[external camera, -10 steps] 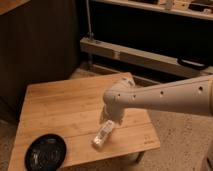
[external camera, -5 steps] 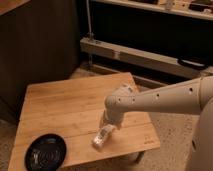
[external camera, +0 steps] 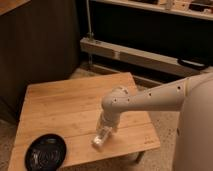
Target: Place the bottle in the ceramic bowl
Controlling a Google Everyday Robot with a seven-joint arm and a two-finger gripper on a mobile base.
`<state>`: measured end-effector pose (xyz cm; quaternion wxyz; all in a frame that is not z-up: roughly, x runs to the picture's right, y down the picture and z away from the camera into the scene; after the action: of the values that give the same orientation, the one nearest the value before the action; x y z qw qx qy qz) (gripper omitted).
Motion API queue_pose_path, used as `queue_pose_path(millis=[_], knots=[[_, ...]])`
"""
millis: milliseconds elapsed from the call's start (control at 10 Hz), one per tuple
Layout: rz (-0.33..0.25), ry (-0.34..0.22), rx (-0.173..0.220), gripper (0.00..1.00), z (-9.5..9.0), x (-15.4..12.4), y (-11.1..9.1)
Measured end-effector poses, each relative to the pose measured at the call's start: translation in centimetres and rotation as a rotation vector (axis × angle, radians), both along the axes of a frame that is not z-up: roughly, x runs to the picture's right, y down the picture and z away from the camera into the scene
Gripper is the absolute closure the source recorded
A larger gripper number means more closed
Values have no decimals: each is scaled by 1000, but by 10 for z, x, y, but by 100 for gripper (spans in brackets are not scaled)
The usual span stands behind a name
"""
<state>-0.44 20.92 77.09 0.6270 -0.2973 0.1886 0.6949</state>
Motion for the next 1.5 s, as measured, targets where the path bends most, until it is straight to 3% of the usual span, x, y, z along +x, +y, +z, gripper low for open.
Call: queue_pose_path(millis=[500,1000,1300,1400,1500], knots=[[-17,-24,-52,35,12,-13,16],[-68,-70,-42,35,16,-41,11],[-149,-137,-26,35,14,-79,8],[-183,-160,-21,39,14,-94,8],[-232,-189,-30,49,12,-117,13]])
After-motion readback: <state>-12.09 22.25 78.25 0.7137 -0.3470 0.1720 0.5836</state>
